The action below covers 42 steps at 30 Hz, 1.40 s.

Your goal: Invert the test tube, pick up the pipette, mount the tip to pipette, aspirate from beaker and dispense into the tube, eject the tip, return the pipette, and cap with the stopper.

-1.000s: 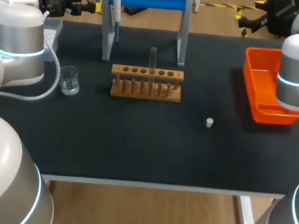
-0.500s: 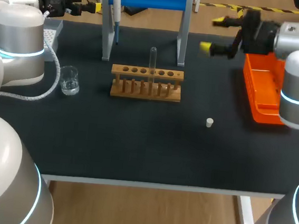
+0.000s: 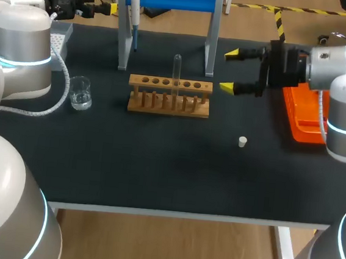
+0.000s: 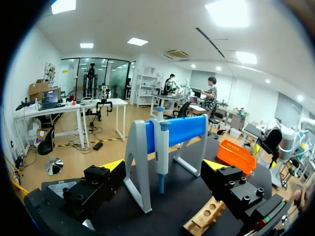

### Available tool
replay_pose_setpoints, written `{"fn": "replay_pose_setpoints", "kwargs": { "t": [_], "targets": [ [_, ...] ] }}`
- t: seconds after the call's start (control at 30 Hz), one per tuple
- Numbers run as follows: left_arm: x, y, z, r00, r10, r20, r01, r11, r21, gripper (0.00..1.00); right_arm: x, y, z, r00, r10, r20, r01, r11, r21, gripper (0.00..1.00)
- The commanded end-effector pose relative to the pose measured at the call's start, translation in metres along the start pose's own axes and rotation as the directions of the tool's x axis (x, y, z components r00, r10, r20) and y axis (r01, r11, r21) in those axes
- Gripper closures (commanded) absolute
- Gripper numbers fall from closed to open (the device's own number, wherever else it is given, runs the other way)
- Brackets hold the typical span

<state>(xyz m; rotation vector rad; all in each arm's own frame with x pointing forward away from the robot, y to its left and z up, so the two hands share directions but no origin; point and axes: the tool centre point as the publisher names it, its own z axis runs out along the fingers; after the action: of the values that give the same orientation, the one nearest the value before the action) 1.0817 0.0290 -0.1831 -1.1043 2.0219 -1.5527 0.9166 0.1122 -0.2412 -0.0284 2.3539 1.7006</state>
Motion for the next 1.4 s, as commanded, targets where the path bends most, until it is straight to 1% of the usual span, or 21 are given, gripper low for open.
{"fn": "replay_pose_setpoints", "kwargs": {
  "t": [0.03, 0.47, 0.5, 0.57, 0.6, 0.67, 0.73, 0.8, 0.9, 1.0, 1.1, 1.2, 1.3, 1.4],
  "targets": [
    [-0.001, 0.0, 0.0, 1.0, 0.0, -0.002, 0.0, 1.0, -0.002, 0.0, 0.003, 0.0, 0.0, 1.0, -0.001, 0.008, 0.001, 1.0, 0.0, 0.0],
    [-0.001, 0.0, 0.0, 1.0, 0.0, -0.002, 0.0, 1.0, -0.002, 0.0, 0.003, 0.0, 0.0, 1.0, -0.001, 0.008, 0.001, 1.0, 0.0, 0.0],
    [0.008, 0.0, 0.0, 1.0, 0.025, -0.009, -0.025, 1.0, 0.002, 0.0, 0.003, 0.0, 0.0, 1.0, -0.001, 0.008, 0.001, 1.0, 0.0, 0.0],
    [0.031, 0.005, -0.001, 0.998, 0.062, -0.01, -0.063, 0.998, -0.031, 0.0, 0.003, 0.0, 0.0, 1.0, -0.001, 0.008, 0.001, 1.0, 0.0, 0.0],
    [0.045, 0.01, -0.001, 0.997, 0.072, -0.015, -0.072, 0.996, -0.045, 0.0, 0.003, 0.0, 0.0, 1.0, -0.001, 0.008, 0.001, 1.0, 0.0, 0.0],
    [0.073, 0.022, -0.004, 0.996, 0.08, -0.03, -0.081, 0.996, -0.027, 0.0, 0.003, 0.0, 0.0, 1.0, -0.001, 0.008, 0.001, 1.0, 0.0, 0.0],
    [0.099, 0.036, -0.006, 0.995, 0.092, -0.035, -0.093, 0.995, -0.042, 0.0, 0.003, 0.0, 0.0, 1.0, -0.001, 0.008, 0.001, 1.0, 0.0, 0.0],
    [0.126, 0.052, -0.008, 0.994, 0.099, -0.044, -0.1, 0.994, -0.035, 0.0, 0.003, 0.0, 0.0, 1.0, -0.001, 0.008, 0.001, 1.0, 0.0, 0.0],
    [0.163, 0.069, -0.008, 0.989, 0.129, -0.069, -0.133, 0.99, -0.053, 0.0, 0.003, 0.0, 0.0, 1.0, -0.001, 0.008, 0.001, 1.0, 0.0, 0.0],
    [0.194, 0.083, -0.009, 0.982, 0.164, -0.095, -0.171, 0.983, -0.065, 0.0, 0.003, 0.0, 0.0, 1.0, -0.001, 0.008, 0.001, 1.0, 0.0, 0.0],
    [0.215, 0.096, -0.011, 0.976, 0.193, -0.1, -0.203, 0.974, -0.105, 0.0, 0.003, 0.0, 0.0, 1.0, -0.001, 0.008, 0.001, 1.0, 0.0, 0.0],
    [0.228, 0.104, -0.014, 0.973, 0.212, -0.095, -0.221, 0.97, -0.104, 0.0, 0.003, 0.0, 0.0, 1.0, -0.001, 0.008, 0.001, 1.0, 0.0, 0.0],
    [0.231, 0.113, -0.017, 0.974, 0.214, -0.073, -0.222, 0.967, -0.124, 0.0, 0.003, 0.0, 0.0, 1.0, -0.001, 0.008, 0.001, 1.0, 0.0, 0.0],
    [0.231, 0.115, -0.019, 0.974, 0.217, -0.066, -0.223, 0.969, -0.106, 0.0, 0.003, 0.0, 0.0, 1.0, -0.001, 0.008, 0.001, 1.0, 0.0, 0.0]
  ]
}}
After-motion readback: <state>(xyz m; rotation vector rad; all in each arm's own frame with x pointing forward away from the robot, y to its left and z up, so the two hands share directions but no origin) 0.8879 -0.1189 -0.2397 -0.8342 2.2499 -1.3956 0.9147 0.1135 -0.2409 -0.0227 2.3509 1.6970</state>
